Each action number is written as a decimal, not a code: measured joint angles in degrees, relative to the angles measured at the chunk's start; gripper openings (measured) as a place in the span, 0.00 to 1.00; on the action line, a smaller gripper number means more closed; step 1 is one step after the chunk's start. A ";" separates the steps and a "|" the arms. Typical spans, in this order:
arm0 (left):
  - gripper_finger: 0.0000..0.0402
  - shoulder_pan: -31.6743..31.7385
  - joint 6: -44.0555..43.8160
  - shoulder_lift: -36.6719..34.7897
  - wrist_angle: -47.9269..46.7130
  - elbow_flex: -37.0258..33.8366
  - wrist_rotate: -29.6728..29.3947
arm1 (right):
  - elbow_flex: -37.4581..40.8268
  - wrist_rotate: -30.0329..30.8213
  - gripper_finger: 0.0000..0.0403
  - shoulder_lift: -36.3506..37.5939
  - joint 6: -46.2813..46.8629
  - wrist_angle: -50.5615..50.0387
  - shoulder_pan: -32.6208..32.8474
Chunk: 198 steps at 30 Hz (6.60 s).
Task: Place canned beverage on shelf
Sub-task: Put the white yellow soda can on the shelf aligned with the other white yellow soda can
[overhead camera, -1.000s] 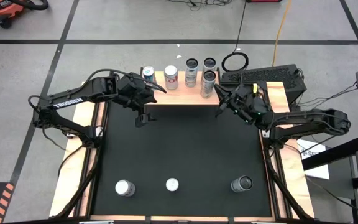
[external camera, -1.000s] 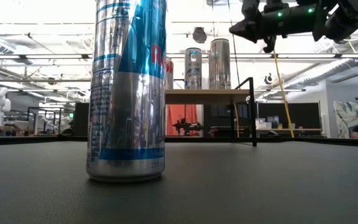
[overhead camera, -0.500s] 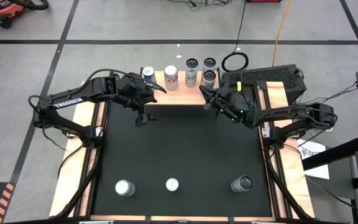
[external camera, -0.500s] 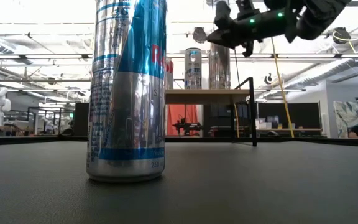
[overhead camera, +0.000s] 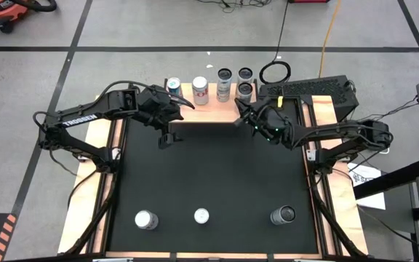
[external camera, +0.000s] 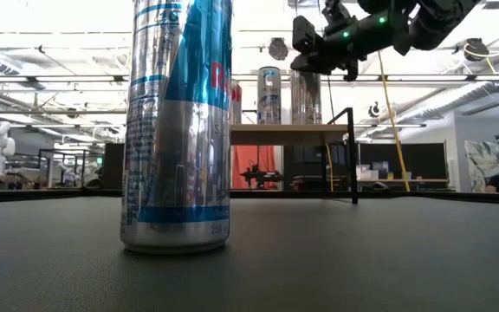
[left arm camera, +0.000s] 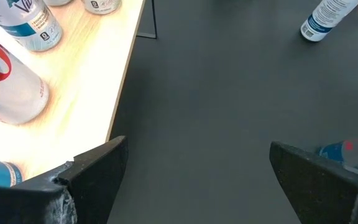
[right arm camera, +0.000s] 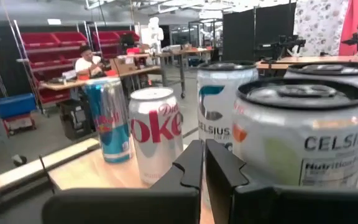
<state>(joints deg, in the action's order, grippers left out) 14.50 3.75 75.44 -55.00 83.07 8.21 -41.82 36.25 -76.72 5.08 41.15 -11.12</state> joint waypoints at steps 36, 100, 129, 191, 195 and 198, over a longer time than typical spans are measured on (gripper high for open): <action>0.98 -0.02 -0.02 0.00 0.06 0.01 0.02 | 0.09 13.64 0.00 5.31 -1.52 -10.11 3.77; 0.98 -0.01 0.00 0.00 0.04 0.02 0.02 | 0.09 6.93 0.00 13.66 6.92 -17.97 -5.56; 0.98 -0.02 -0.17 0.00 0.58 0.02 0.02 | 0.07 -1.92 0.00 25.13 2.88 -25.83 -1.02; 0.98 -0.01 -0.35 0.00 0.46 0.02 0.02 | 0.04 -0.71 0.00 8.45 11.31 -15.67 -1.13; 0.98 -0.01 -0.35 -0.01 0.46 0.02 0.00 | 0.04 -0.28 0.00 8.45 11.17 -15.76 -1.26; 0.98 0.00 -0.35 -0.02 0.46 0.00 0.00 | 0.04 -0.27 0.00 8.45 11.18 -16.08 -1.28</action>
<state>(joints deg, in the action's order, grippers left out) 14.50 3.40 75.42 -54.54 83.07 8.21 -41.78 35.98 -68.27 16.26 25.06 -12.40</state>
